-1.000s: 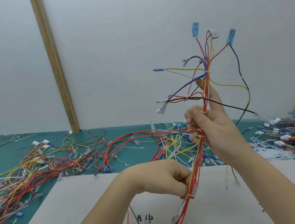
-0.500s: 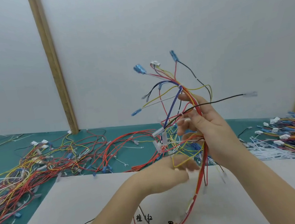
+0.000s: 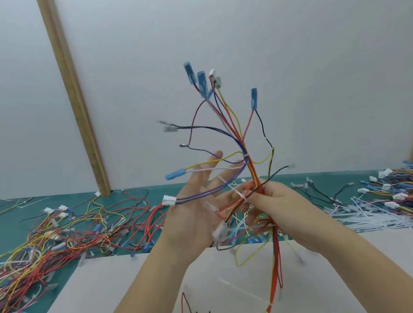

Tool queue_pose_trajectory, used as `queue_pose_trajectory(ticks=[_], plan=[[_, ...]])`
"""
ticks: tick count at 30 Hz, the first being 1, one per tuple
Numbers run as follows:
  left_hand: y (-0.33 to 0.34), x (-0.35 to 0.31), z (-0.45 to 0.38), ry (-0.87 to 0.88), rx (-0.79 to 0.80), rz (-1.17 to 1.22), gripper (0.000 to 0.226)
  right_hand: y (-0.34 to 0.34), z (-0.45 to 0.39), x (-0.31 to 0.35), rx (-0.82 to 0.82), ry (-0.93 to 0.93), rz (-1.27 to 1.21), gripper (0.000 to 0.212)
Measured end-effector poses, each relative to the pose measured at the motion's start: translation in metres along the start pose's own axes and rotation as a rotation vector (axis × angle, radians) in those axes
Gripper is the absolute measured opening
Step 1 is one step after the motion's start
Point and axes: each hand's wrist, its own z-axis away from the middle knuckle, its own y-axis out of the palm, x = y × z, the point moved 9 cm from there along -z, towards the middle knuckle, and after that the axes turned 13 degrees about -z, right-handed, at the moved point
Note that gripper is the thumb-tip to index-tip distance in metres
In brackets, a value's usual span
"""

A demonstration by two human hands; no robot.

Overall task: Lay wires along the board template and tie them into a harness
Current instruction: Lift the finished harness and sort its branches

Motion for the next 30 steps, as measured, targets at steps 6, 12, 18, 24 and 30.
queue_pose_trajectory(ticks=[6, 12, 18, 24, 30], plan=[[-0.002, 0.007, -0.001, -0.066, -0.124, 0.028, 0.044, -0.029, 0.029, 0.025, 0.122, 0.178, 0.602, 0.030], [0.007, 0.011, 0.000, -0.102, -0.061, -0.034, 0.039, -0.055, 0.043, 0.100, -0.182, -0.320, 0.349, 0.018], [0.006, 0.020, -0.003, -0.110, -0.114, -0.141, 0.035, -0.024, 0.019, 0.046, 0.094, -0.139, 0.236, 0.014], [-0.018, 0.061, 0.019, -0.622, 0.100, -1.067, 0.015, -0.088, 0.017, 0.070, -0.363, -0.428, 0.110, 0.018], [0.011, 0.111, 0.061, -0.937, 0.690, -1.261, 0.069, -0.109, 0.022, 0.073, -0.485, -0.499, 0.122, 0.022]])
